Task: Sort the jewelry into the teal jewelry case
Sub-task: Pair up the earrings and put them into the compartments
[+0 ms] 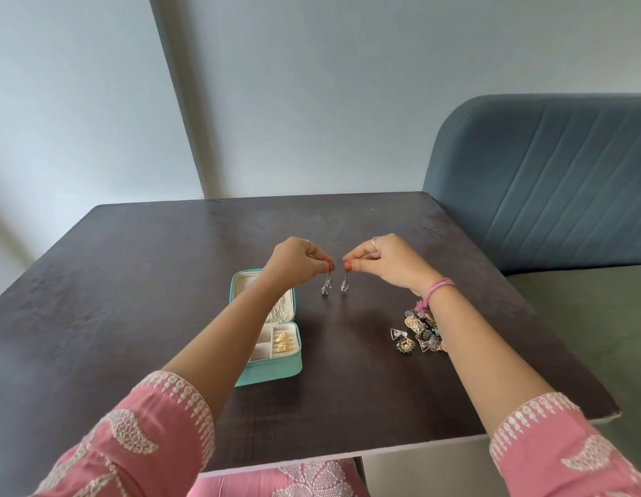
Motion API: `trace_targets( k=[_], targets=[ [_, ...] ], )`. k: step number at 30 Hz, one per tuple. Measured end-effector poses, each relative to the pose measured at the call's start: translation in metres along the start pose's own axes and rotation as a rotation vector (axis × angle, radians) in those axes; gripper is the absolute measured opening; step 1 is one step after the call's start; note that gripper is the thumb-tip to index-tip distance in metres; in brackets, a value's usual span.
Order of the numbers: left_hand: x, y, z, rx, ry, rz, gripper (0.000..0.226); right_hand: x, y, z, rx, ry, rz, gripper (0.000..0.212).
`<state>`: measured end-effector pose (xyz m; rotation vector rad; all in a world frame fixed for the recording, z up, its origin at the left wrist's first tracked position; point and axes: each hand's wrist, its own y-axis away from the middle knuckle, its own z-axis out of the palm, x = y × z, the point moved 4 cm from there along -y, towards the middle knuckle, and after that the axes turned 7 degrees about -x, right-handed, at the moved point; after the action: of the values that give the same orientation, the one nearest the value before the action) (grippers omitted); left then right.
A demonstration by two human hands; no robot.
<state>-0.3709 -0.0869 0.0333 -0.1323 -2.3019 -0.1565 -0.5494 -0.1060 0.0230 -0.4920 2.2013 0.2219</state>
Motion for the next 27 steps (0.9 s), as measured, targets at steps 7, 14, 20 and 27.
trace_targets(
  k=[7, 14, 20, 27],
  targets=[
    [-0.003, -0.007, 0.003, -0.033, -0.134, 0.0, 0.01, 0.003, -0.005, 0.006, -0.014, 0.058, 0.019, 0.011],
    [-0.001, -0.023, 0.007, -0.12, -0.31, -0.013, 0.009, 0.012, -0.019, 0.017, -0.078, 0.075, 0.051, 0.011],
    [-0.006, -0.044, 0.015, -0.217, -0.434, -0.138, 0.024, 0.025, -0.032, 0.027, -0.093, 0.006, 0.162, 0.019],
    [-0.016, -0.055, 0.026, -0.309, -0.546, -0.232, 0.022, 0.032, -0.041, 0.032, -0.123, 0.028, 0.24, 0.02]
  ],
)
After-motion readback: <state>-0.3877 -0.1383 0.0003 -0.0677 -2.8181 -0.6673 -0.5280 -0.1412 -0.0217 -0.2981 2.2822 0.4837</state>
